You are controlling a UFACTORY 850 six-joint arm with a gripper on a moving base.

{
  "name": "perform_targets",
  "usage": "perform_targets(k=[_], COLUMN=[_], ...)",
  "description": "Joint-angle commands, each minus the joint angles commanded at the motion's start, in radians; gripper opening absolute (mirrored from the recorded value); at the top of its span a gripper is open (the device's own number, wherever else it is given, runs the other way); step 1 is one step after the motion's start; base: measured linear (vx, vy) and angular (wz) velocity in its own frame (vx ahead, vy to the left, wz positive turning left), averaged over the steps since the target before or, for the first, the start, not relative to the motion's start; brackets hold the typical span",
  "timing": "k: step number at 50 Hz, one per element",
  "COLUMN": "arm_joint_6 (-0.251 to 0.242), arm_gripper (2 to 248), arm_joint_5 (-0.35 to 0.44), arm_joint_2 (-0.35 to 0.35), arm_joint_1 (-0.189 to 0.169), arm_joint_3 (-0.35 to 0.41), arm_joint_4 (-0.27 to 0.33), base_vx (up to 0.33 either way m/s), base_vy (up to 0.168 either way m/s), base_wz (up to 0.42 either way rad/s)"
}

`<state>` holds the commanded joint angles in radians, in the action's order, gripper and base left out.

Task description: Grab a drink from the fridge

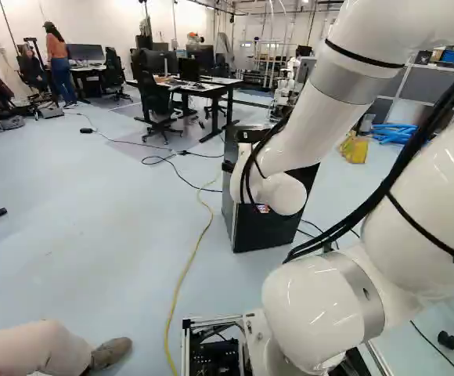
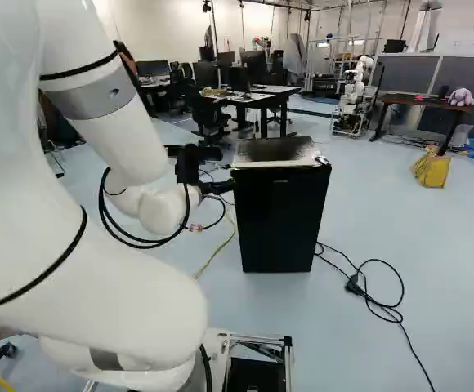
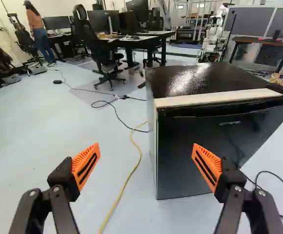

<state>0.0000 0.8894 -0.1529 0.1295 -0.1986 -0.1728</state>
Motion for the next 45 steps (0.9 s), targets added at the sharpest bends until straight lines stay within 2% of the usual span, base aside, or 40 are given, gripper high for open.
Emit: perform_targets(k=[45], arm_joint_6=[0.0], arm_gripper=[247], arm_joint_5=[0.025], arm_joint_2=[0.123], arm_joint_1=[0.118], arm_joint_3=[-0.11], arm_joint_4=[-0.161], base_vx=[0.0], base_vy=[0.0], base_wz=[0.0])
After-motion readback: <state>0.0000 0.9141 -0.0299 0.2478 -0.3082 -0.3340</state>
